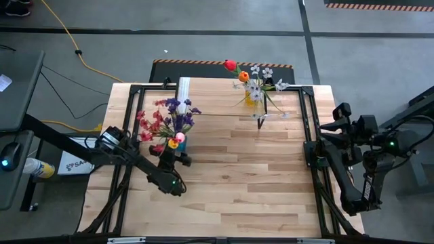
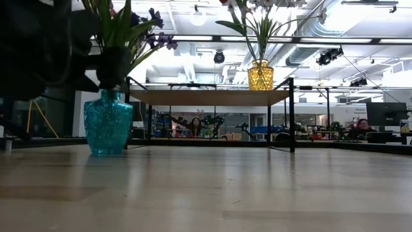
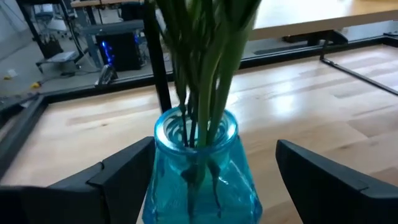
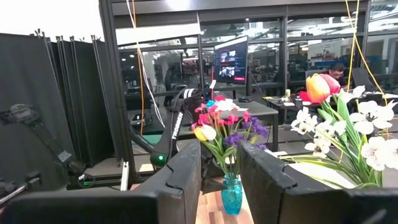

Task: Pick and place flowers into a vace then onto a shelf
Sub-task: Put the blue vase on the shelf

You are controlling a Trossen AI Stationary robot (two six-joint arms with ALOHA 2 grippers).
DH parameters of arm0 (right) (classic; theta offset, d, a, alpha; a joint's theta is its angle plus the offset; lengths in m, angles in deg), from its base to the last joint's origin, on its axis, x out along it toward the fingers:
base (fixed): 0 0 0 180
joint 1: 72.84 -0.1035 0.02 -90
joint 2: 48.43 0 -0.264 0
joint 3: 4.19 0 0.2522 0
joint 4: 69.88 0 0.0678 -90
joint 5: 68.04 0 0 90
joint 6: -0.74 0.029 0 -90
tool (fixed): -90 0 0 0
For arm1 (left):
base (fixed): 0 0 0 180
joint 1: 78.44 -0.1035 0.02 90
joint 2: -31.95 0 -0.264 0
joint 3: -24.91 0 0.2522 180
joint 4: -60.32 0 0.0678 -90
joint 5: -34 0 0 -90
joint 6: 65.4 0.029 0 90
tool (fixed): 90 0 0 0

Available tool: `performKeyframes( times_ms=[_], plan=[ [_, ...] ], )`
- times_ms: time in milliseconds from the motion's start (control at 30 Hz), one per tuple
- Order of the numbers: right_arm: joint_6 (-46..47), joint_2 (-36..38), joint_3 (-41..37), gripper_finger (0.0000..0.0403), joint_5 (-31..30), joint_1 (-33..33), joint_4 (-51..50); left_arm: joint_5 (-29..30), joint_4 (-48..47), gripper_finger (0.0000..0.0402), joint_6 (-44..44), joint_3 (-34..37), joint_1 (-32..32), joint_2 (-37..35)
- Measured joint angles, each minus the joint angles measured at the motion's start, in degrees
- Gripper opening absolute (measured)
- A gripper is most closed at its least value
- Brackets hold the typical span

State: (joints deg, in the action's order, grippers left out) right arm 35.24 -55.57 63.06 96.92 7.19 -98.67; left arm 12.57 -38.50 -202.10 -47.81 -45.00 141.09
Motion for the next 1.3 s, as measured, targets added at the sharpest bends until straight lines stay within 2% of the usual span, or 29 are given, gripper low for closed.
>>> performKeyframes(
  times_ms=[233, 433, 733, 1300],
  plan=[
    [-0.17, 0.00, 0.00, 0.0099, 0.01, 0.00, 0.00, 2.53, 6.17, 0.0367, 1.14, 2.71, -1.84, 0.00],
    [-0.25, 0.00, 0.00, 0.0099, -0.69, 0.00, 0.00, 3.89, 7.65, 0.0367, 1.66, 3.33, -3.87, 0.00],
    [-0.12, 0.00, 0.00, 0.0099, -1.05, 0.41, 0.00, 5.91, 11.90, 0.0367, 8.48, 3.33, -4.32, 0.00],
    [0.15, -0.04, 0.00, 0.0099, -1.06, 1.14, -0.17, 7.27, 11.94, 0.0367, 11.13, 3.30, -4.62, 0.02]
  ],
)
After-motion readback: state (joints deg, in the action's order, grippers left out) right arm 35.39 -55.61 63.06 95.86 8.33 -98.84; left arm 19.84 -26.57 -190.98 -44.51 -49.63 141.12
